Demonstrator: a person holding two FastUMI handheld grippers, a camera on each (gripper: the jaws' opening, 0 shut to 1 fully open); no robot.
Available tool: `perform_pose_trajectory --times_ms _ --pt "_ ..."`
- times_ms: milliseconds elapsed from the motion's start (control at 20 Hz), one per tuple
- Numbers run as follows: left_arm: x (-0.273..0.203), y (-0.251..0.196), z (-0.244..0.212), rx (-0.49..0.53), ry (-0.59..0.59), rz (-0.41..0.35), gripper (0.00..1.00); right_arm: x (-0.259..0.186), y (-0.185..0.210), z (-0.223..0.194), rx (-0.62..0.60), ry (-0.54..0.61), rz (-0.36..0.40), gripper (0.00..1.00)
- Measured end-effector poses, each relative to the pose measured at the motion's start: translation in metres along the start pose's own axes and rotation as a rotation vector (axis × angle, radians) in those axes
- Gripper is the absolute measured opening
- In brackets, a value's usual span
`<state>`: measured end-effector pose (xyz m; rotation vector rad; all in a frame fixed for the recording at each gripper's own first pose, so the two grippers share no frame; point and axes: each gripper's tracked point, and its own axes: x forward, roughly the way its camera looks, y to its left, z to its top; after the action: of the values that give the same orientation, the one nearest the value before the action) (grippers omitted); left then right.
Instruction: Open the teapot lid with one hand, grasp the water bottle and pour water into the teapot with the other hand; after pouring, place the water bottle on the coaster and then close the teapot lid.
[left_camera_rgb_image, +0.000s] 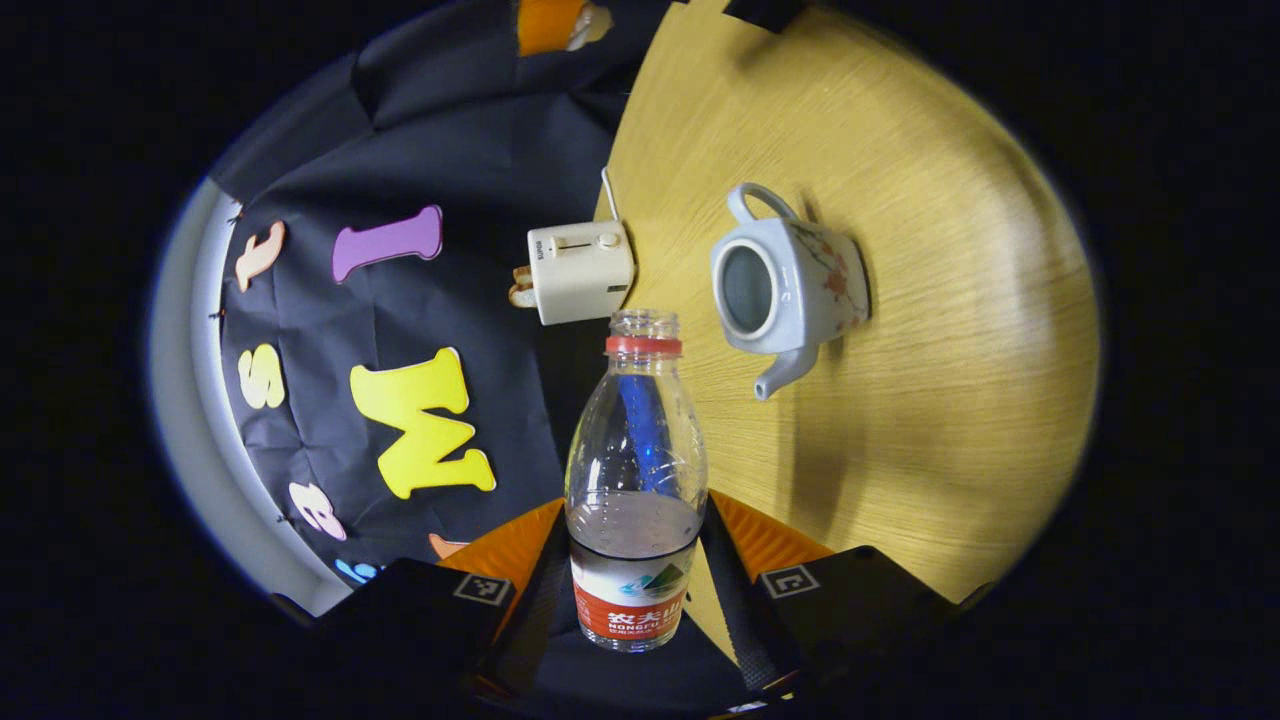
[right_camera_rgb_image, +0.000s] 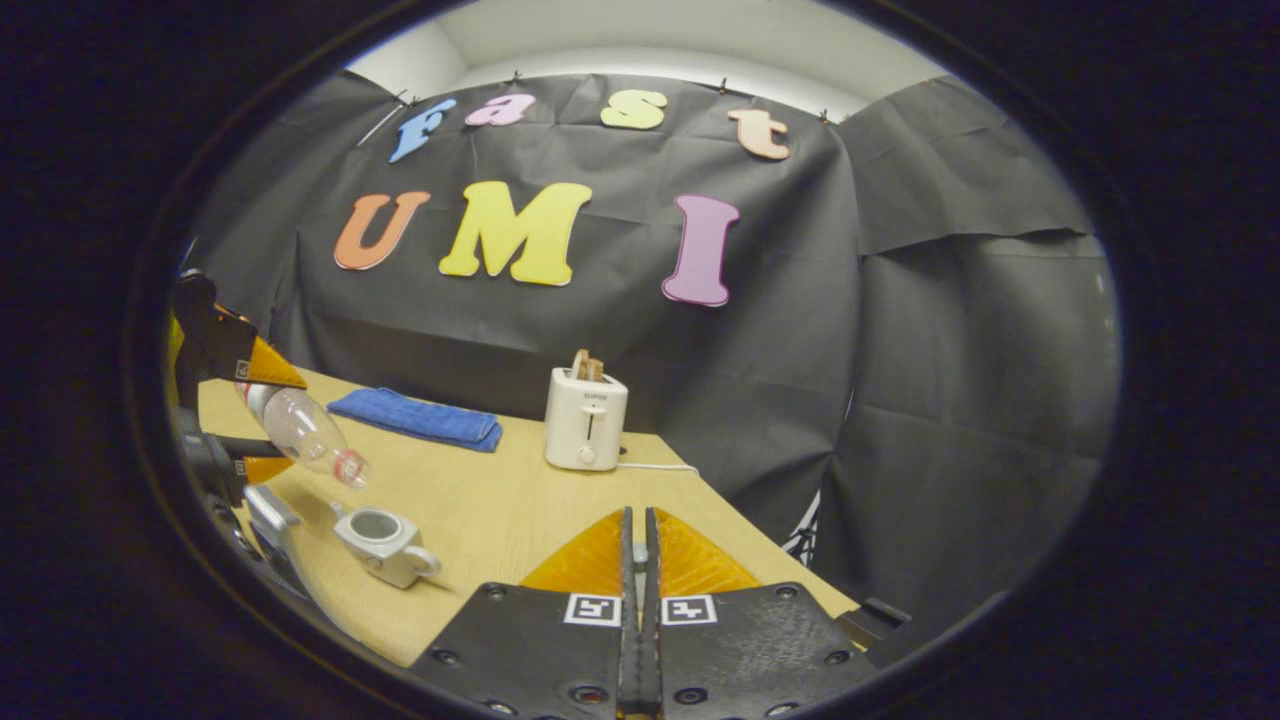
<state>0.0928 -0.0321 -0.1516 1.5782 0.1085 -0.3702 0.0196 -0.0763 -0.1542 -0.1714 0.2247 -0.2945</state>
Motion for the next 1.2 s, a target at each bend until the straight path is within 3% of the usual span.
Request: perform_pose_trajectory --times_ms 150,450,650,700,1000,1200 --pt "-0.007 -0.001 -0.007 -0.223 -0.018 0.006 0.75 0.002 0.005 -0.006 0.000 0.019 0.003 0.00" --pt "-0.029 -0.008 -0.018 -0.479 -0.060 0.013 0.78 -0.001 0.029 -0.009 -0.001 0.035 0.050 0.00" --pt "-0.036 -0.002 -0.049 -0.746 -0.014 0.082 0.75 -0.003 0.040 -0.009 -0.010 0.024 0.071 0.00" --pt "-0.034 0.001 -0.054 -0.817 -0.014 0.101 0.79 -0.004 0.043 -0.010 -0.010 0.024 0.077 0.00" --pt "0.001 0.010 -0.084 -1.327 -0.065 0.176 0.76 -0.002 0.052 -0.016 -0.021 0.025 0.093 0.00" --pt "0.028 0.013 -0.103 -1.526 -0.076 0.191 0.76 0.001 0.058 -0.019 -0.024 0.024 0.106 0.00"
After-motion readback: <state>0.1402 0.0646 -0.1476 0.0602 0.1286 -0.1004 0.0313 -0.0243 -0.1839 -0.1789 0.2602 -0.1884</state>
